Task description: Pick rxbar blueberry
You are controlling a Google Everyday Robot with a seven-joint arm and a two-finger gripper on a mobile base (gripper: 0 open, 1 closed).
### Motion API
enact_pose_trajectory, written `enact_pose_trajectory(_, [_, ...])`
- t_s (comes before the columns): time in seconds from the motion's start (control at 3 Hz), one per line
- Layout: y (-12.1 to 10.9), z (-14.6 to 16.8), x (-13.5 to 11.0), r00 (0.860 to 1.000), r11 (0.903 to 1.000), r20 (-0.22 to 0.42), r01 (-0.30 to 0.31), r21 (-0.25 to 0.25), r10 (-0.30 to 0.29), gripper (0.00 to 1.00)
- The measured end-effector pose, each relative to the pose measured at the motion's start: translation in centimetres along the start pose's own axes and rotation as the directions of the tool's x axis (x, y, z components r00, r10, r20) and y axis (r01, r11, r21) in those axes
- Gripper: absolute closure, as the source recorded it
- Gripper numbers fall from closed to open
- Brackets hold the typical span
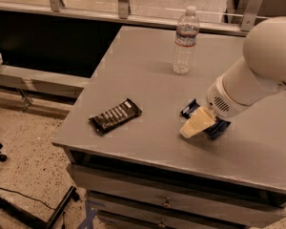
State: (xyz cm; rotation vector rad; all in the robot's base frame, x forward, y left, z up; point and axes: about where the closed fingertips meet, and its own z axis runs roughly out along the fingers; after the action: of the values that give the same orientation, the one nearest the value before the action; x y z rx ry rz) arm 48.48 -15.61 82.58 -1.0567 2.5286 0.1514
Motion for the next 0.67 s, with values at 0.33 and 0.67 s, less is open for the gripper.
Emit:
enact_pose_trajectory(0.33, [0.01, 0.14, 0.0, 1.0, 1.0, -0.001, 0.001, -0.006, -0.001, 0.37])
enact_pose_trajectory(0.67, [-0.07, 0.07, 0.24, 1.0, 1.0, 0.004, -0.005, -0.008, 0.005, 0.53])
